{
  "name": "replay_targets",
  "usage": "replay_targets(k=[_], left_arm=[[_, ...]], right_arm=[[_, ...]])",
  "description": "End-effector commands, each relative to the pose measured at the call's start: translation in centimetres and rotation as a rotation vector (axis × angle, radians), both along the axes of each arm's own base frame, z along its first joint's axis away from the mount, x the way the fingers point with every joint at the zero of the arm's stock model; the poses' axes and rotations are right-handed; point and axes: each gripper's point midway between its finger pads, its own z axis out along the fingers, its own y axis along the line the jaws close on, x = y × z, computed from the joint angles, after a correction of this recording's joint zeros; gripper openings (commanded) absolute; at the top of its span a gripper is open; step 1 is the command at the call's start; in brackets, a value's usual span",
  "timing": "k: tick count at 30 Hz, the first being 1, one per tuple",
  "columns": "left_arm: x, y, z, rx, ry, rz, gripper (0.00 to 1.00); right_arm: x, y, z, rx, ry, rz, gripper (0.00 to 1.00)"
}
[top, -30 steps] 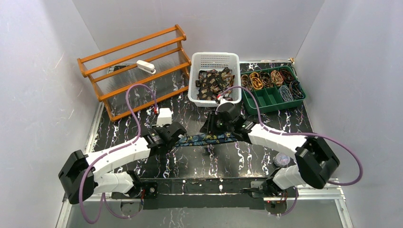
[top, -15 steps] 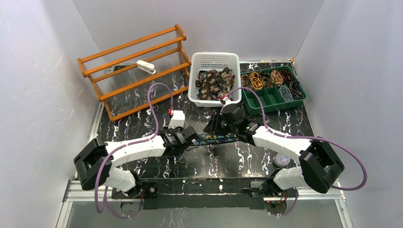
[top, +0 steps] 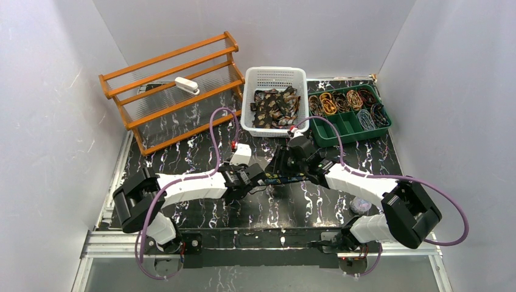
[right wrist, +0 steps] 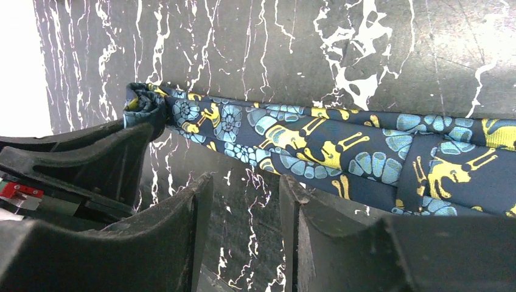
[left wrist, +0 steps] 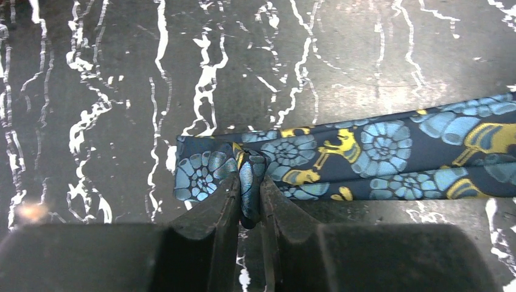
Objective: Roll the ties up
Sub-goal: Roll the tie at the center of the board.
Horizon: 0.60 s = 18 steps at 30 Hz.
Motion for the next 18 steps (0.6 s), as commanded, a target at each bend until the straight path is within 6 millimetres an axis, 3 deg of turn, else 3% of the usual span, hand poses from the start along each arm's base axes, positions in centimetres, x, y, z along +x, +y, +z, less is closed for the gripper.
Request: replay_targets(k=[1,5,6,10,14,18], left_arm=[[0.2,-2.8,0.3,-0.096,0.016,-0.048,0.20],[0.1,-4.6,1.8,-0.217,0.019,-0.079,0.39],[0.1,-5.0,2.8,-0.263,0.007,-0.085,0.39],[-0.3,-4.9,6.4,-0.441,-0.047,-0.118,0.56],[-0.6,-1.9,8.4,-0.496,-0.088,-0.072,0.61],[-0.4,2.6,6.7,-0.474,-0.046,0.058,0.63]], right_arm=[[0.7,0.0,1.2,0.043,-0.038,-0.008,0.54],[0.7,0.0,1.3,0.056,-0.032,0.002,0.55],[0.6,0.2,1.4,0.067,-0.027,0.015,0.55],[0.4,1.1,1.9,0.102,-0.009,0.065,0.59],[0.0,3.1,2.7,0.170,0.029,0.141,0.63],[-0.5,5.9,2.6,0.243,0.083,0.211,0.67]])
